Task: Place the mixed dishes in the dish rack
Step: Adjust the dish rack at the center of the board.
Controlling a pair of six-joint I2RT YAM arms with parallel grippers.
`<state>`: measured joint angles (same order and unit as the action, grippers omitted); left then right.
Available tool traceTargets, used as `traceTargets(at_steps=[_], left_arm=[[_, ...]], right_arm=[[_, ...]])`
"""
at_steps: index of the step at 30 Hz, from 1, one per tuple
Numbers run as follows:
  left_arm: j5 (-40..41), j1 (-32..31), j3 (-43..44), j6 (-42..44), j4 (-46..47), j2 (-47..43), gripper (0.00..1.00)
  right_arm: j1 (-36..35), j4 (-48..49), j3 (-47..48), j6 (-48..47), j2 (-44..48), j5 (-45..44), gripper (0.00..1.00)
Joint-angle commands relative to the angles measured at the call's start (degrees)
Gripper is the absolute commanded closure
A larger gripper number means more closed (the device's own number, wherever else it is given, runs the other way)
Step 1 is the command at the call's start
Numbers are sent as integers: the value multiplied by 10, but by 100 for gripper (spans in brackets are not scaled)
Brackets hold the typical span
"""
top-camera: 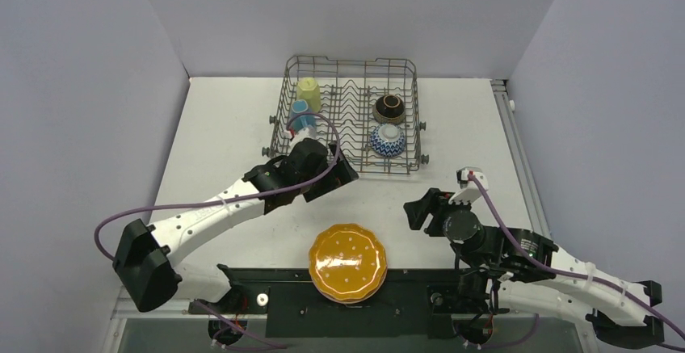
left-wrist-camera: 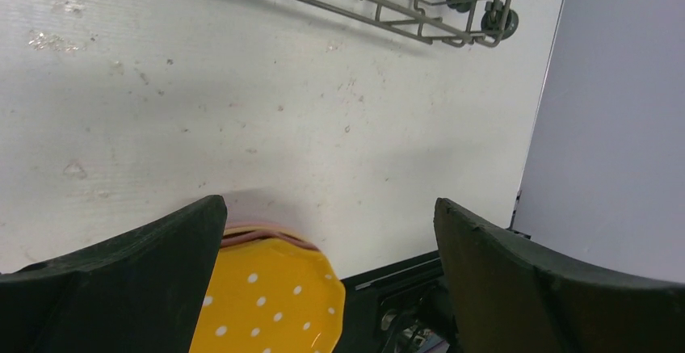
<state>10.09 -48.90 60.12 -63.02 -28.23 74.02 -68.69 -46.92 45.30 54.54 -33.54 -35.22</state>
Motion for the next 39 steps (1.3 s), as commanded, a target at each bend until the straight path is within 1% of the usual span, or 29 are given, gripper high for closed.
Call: traceTargets(at_steps=[1, 3, 4, 8, 10, 12, 13, 14, 15, 16, 17, 18, 19, 20, 21, 22, 24, 26, 27, 30, 33, 39], left_arm=[[-30, 22, 29, -38, 85, 43, 0], [-35, 30, 32, -55, 105, 64, 0], [-37, 35, 35, -59, 116, 71, 4], [-54, 47, 50, -72, 142, 114, 7], [-67, 53, 55, -78, 156, 136, 8], [-77, 57, 61, -85, 167, 156, 10], [-78, 59, 64, -86, 168, 167, 10], [-79, 60, 71, -86, 169, 173, 10], [-79, 62, 75, -86, 168, 183, 11], [-80, 63, 81, -86, 167, 188, 11], [-79, 64, 83, -86, 166, 196, 11], [-80, 65, 87, -86, 166, 202, 11], [-80, 67, 88, -86, 165, 205, 11], [-82, 68, 90, -87, 165, 211, 11], [-83, 70, 92, -88, 166, 213, 11], [-84, 72, 92, -89, 166, 218, 11], [-85, 76, 91, -91, 167, 223, 11], [-87, 80, 91, -93, 169, 226, 11], [-87, 81, 91, -93, 169, 227, 11], [-88, 86, 93, -93, 169, 230, 11], [-90, 89, 95, -93, 170, 231, 11], [-96, 92, 95, -93, 173, 238, 12]], right_arm=[[0, -24, 35, -21, 14, -52, 37], [1, -26, 41, -29, 19, -65, 37], [1, -27, 43, -37, 20, -71, 37], [6, -30, 66, -70, 17, -126, 40], [21, -35, 86, -96, 2, -143, 41], [52, -37, 112, -130, -33, -139, 43], [85, -29, 125, -143, -42, -130, 44], [102, -23, 129, -173, -60, -106, 45], [141, -7, 135, -187, -68, -89, 46], [160, 2, 140, -213, -86, -48, 47], [204, 20, 142, -237, -96, -24, 48], [229, 28, 146, -246, -116, 28, 49], [275, 41, 148, -262, -128, 53, 51], [297, 47, 151, -269, -151, 100, 52], [337, 60, 153, -281, -162, 121, 54], [354, 72, 155, -286, -186, 159, 56], [410, 87, 162, -296, -223, 204, 59], [444, 106, 167, -302, -257, 243, 60], [454, 112, 169, -303, -268, 261, 60], [485, 137, 179, -305, -323, 276, 61], [500, 156, 190, -303, -382, 280, 61], [520, 182, 246, -298, -479, 296, 63]])
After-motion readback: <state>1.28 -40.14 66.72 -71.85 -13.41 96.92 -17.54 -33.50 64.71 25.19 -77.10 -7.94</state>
